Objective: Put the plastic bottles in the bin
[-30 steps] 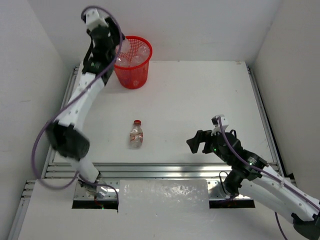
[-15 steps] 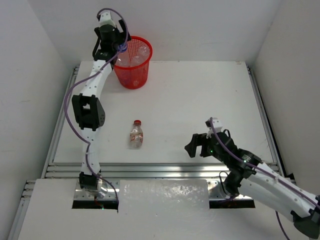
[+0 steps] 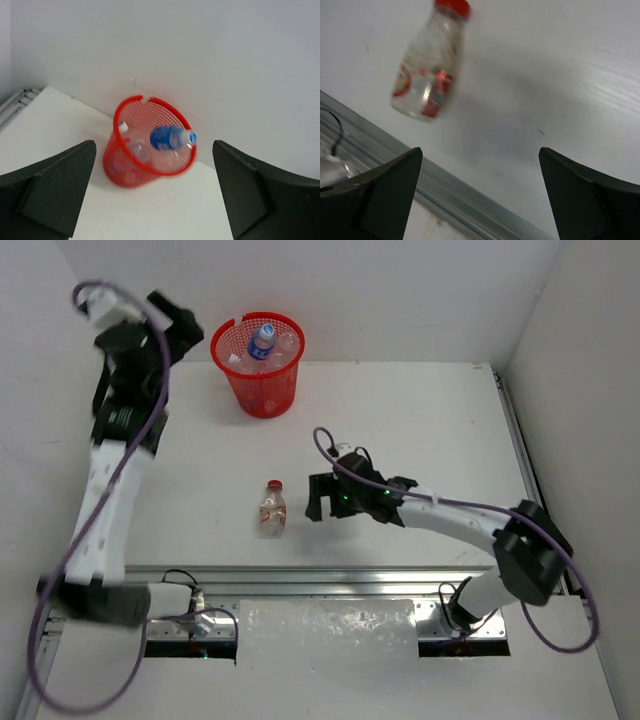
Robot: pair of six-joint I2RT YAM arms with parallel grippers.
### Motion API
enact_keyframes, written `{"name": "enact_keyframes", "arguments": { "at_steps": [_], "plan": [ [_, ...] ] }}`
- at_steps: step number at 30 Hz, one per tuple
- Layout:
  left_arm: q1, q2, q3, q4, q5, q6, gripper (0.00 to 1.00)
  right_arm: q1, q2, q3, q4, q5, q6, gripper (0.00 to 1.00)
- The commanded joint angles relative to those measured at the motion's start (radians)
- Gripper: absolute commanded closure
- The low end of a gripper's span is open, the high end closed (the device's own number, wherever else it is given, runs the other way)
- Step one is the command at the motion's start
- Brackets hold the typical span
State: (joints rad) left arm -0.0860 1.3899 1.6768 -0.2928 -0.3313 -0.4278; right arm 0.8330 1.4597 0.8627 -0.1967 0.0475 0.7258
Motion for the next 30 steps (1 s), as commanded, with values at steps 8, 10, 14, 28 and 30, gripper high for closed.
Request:
{"name": "enact_keyframes", "arguments": {
  "at_steps": [8, 10, 14, 28, 30],
  "plan": [
    [0.003, -0.703, -0.617, -0.143, 0.227, -0.037, 0.00, 0.103, 0.434, 0.557, -0.117, 0.055, 0.133, 0.01],
    [0.003, -0.723, -0.632, -0.207, 0.247, -0.019, 0.00, 0.130, 0.559, 0.706, -0.212, 0.095, 0.167, 0.01],
    [0.003, -0.743, -0.672, -0.266, 0.275, 0.029, 0.00, 0.169, 0.705, 0.860, -0.438, 0.210, 0.208, 0.01],
    [0.003, -0.815, -0.873, -0.234, 0.541, 0.018, 0.00, 0.187, 0.500, 0.480, -0.111, 0.171, 0.124, 0.68],
    [0.003, -0.813, -0.937, -0.163, 0.653, -0.015, 0.00, 0.189, 0.421, 0.339, 0.054, 0.123, 0.026, 0.82]
  ]
}}
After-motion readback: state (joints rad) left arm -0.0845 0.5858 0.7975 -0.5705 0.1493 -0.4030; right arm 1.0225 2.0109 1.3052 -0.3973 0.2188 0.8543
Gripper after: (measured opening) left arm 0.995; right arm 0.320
